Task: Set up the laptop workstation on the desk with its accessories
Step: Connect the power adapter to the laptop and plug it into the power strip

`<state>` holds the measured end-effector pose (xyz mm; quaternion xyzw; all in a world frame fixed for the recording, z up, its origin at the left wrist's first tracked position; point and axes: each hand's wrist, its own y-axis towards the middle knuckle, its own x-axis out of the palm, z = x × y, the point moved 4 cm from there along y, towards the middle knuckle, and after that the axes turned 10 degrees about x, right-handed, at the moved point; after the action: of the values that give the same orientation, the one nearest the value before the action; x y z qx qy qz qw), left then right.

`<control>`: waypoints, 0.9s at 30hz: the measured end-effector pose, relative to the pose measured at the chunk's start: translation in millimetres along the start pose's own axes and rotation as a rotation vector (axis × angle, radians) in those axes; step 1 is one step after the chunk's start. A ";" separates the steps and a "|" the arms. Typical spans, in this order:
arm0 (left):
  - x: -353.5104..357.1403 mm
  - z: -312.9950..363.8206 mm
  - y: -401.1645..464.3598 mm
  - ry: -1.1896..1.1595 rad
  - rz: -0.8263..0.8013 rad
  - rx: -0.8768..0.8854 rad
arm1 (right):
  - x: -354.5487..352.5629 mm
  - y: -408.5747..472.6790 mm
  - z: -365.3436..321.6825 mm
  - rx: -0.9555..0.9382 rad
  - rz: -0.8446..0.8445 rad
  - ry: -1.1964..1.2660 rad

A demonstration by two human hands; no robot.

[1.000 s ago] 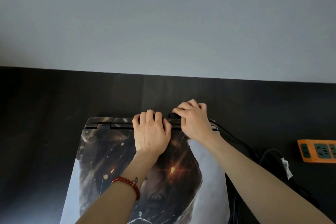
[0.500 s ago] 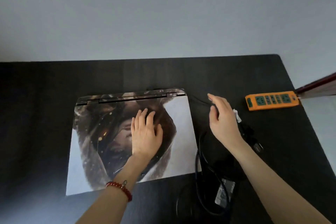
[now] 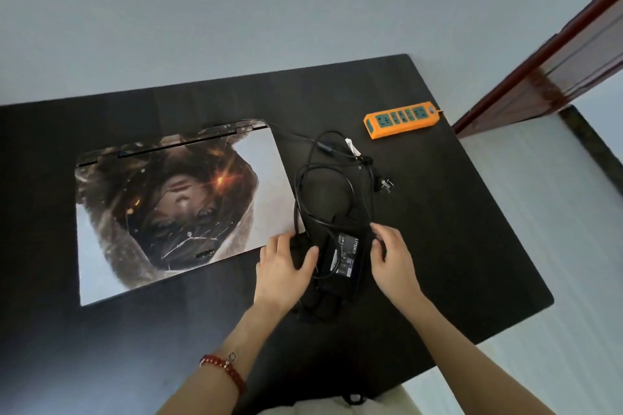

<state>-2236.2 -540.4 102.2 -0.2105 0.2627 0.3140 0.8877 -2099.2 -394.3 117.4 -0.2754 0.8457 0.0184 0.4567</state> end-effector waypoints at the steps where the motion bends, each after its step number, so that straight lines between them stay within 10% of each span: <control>1: 1.0 6.9 0.3 0.021 0.021 0.015 | -2.2 4.2 -0.4 -0.005 0.011 0.001; 8: 39.2 50.3 3.9 0.168 -0.100 -0.014 | -26.8 85.4 10.4 -0.004 0.030 -0.101; 18: 116.0 54.3 17.1 0.740 -0.116 -0.159 | -2.9 189.7 26.3 0.029 -0.386 -0.283; 27: 43.9 100.9 50.6 0.780 -0.065 -0.007 | -79.3 236.4 -14.9 0.180 -0.427 0.359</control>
<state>-2207.1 -430.3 143.4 -0.3253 0.5725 0.1831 0.7300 -2190.5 -162.5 136.1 -0.4042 0.8343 -0.2021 0.3158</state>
